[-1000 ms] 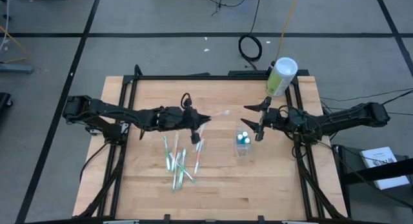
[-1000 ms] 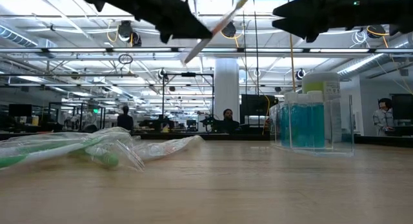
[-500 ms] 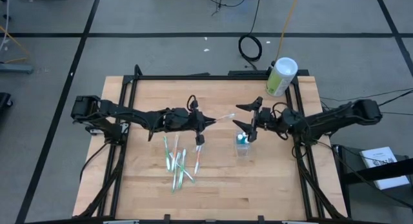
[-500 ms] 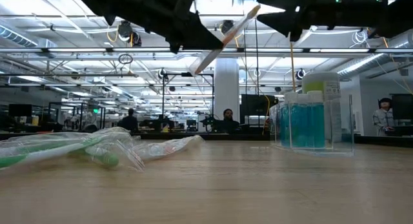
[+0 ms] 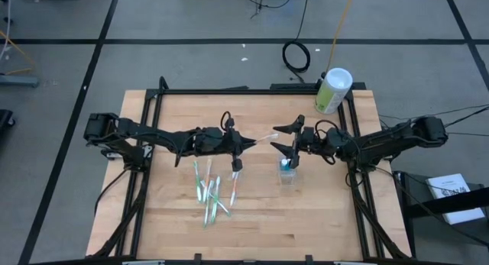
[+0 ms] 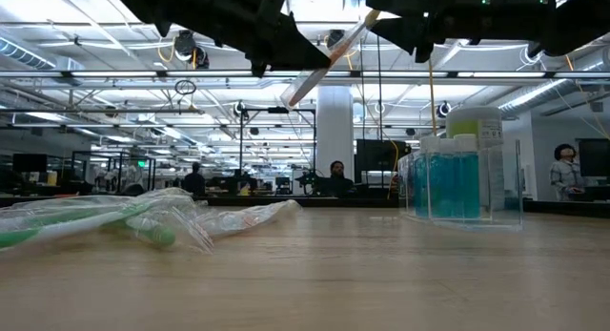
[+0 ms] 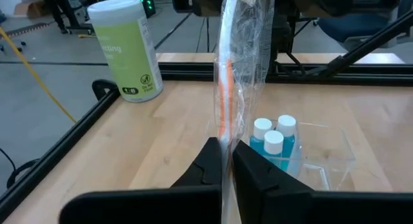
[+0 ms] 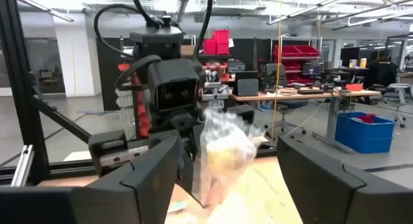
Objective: Pick & Place toothbrushing station
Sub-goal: Put the orange toothbrush into the top of the transparent organizer
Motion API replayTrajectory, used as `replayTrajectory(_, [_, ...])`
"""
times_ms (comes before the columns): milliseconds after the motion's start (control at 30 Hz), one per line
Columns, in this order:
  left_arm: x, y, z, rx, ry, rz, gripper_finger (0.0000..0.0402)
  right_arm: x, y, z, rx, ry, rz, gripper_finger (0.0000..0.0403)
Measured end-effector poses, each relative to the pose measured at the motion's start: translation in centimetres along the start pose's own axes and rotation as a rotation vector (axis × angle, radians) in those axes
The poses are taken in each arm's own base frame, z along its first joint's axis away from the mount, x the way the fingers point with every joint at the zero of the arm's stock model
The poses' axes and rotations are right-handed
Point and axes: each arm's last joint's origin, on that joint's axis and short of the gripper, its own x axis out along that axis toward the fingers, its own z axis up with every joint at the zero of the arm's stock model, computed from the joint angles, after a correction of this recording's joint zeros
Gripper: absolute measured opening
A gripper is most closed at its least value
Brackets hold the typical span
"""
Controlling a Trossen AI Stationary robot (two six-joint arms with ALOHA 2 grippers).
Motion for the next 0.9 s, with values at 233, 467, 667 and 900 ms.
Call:
replayTrajectory(233, [0.0, 0.0, 0.0, -0.009, 0.001, 0.0, 0.0023, 0.0, 0.0, 0.01, -0.003, -0.001, -0.001, 0.0207])
replayTrajectory(467, [0.0, 0.0, -0.01, -0.009, 0.001, 0.0, 0.0005, 0.0, 0.0, 0.01, -0.01, -0.001, -0.001, 0.016])
replayTrajectory(667, [0.0, 0.01, -0.01, -0.013, 0.001, 0.001, 0.0024, 0.0, 0.0, 0.01, -0.011, -0.001, -0.001, 0.0122])
replayTrajectory(900, [0.0, 0.02, -0.01, -0.017, 0.001, 0.003, 0.0029, 0.0, 0.0, 0.01, -0.026, -0.001, -0.001, 0.0081])
